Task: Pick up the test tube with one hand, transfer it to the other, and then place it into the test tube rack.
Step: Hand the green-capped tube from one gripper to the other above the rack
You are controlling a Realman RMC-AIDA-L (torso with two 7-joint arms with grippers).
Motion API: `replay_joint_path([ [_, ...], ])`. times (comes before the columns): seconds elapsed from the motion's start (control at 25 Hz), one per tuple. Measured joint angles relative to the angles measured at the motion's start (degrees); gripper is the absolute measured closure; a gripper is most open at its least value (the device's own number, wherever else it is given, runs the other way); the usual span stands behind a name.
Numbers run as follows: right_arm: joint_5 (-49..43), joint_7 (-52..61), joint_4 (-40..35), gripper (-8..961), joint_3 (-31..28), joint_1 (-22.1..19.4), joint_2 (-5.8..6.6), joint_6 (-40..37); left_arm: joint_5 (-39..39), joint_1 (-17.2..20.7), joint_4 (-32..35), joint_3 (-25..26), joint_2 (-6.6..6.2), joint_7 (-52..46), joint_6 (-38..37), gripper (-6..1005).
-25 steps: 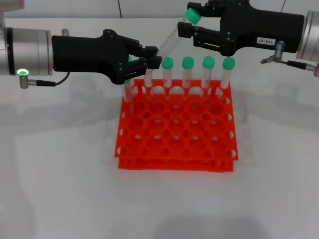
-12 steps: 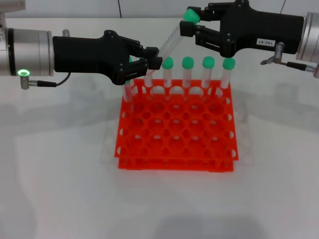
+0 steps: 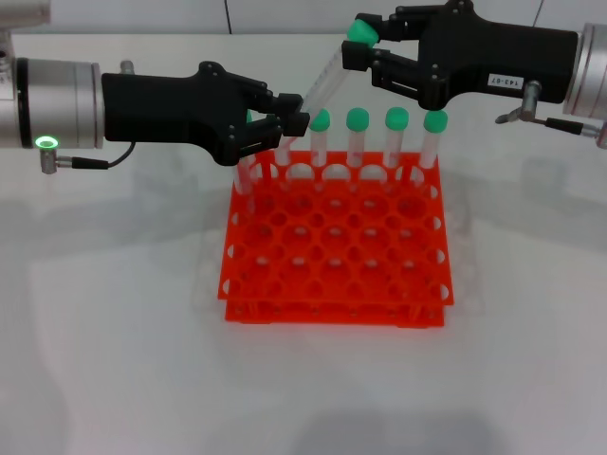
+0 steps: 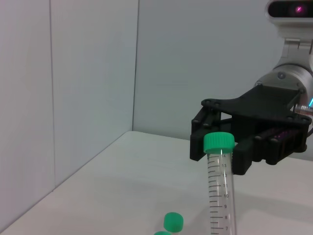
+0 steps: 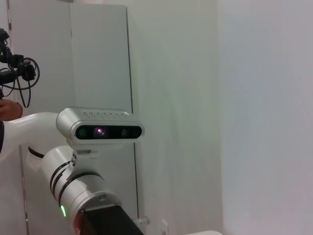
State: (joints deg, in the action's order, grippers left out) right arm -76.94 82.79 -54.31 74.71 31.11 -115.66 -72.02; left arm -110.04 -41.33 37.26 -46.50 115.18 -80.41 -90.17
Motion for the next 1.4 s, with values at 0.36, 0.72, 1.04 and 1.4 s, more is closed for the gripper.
replay_joint_path([
  [0.36, 0.0, 0.0, -0.2, 644, 0.0, 0.0, 0.0, -0.1, -0.3, 0.0, 0.0, 0.0, 0.13, 0.0, 0.3, 847],
  [0.72, 0.1, 0.0, -0.3, 659, 0.1, 0.0, 0.0, -0.1, -0.4, 0.0, 0.1, -0.1, 0.41, 0.0, 0.3, 849],
  [1.04, 0.1, 0.0, -0.3, 664, 0.2, 0.0, 0.07, -0.2, -0.3, 0.0, 0.2, -0.1, 0.76, -0.7, 0.8, 850],
  [1.4, 0.0, 0.0, -0.4, 678, 0.2, 0.0, 0.09, -0.3, 0.1, 0.4, 0.3, 0.2, 0.92, -1.9, 0.7, 698],
])
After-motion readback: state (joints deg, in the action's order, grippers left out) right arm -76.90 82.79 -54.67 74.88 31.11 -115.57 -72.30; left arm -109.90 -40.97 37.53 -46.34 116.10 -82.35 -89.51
